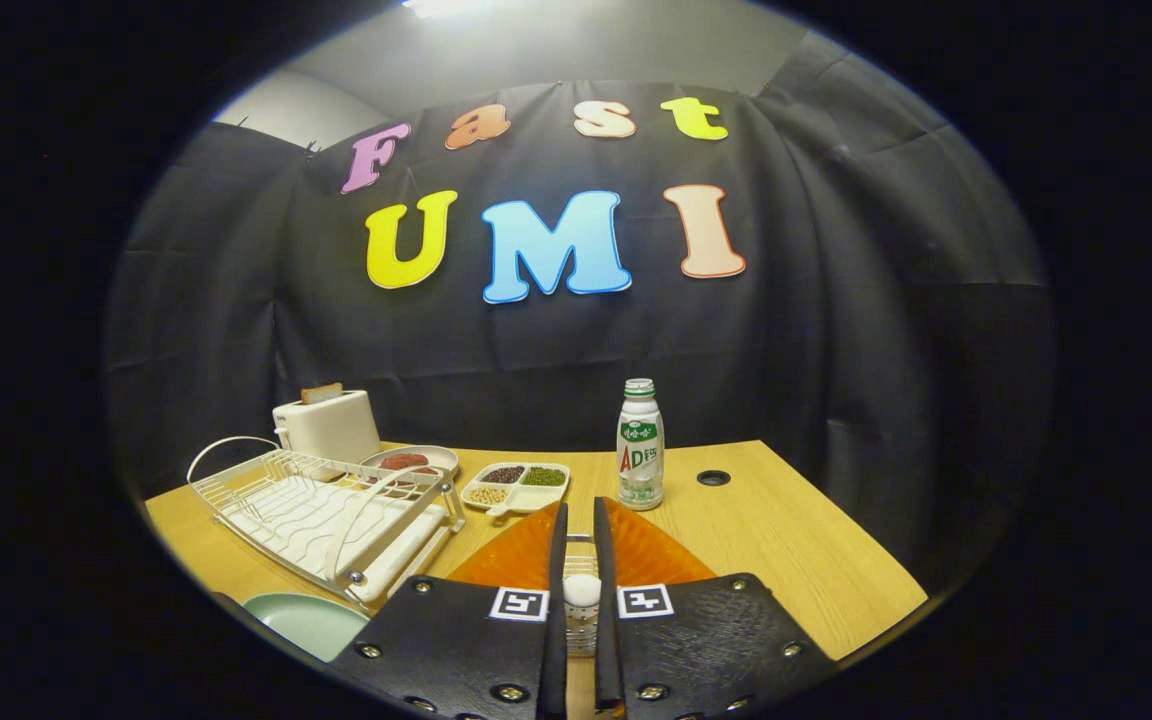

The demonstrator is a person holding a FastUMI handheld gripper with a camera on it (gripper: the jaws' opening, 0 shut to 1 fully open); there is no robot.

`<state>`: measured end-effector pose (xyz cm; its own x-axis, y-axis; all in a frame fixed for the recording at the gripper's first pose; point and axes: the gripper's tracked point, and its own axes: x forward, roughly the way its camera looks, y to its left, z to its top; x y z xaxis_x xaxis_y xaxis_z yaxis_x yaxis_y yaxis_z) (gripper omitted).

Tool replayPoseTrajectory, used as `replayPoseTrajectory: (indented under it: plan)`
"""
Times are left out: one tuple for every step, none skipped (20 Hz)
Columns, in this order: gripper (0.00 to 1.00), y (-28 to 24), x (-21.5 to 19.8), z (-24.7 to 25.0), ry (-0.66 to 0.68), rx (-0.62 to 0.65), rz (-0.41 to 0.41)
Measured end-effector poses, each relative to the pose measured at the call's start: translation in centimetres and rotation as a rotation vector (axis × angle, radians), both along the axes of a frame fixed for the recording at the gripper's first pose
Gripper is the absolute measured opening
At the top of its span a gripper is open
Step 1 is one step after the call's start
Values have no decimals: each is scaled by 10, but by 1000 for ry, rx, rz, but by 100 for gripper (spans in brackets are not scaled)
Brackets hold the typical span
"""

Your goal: Take the plate from the dish rack, then take the spoon from the basket and place it into the plate.

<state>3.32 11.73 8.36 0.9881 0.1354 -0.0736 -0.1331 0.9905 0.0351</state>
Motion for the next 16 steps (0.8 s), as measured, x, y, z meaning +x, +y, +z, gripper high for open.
replayPoseTrajectory:
  plan:
    - [11, 1, -3, 12, -3, -15, -1]
    - [11, 3, -6, 27, -16, -29, 0]
    - [11, 4, -10, 41, -26, -46, 2]
    - [11, 7, -15, 54, -30, -55, 5]
    - [11, 12, -21, 65, -27, -59, 15]
    - [11, 16, -27, 74, -18, -66, 20]
    - [11, 16, -34, 83, -8, -73, 16]
    - [11, 19, -41, 90, -1, -69, 19]
    - [11, 25, -49, 97, 10, -59, 22]
    - [11, 26, -56, 101, 20, -55, 21]
    - [11, 28, -63, 106, 29, -58, 17]
    - [11, 31, -69, 109, 34, -62, 16]
    - [11, 34, -75, 112, 36, -66, 15]
    - [11, 37, -80, 112, 45, -65, 14]
    - [11, 43, -86, 112, 54, -63, 23]
    - [11, 47, -90, 113, 59, -61, 30]
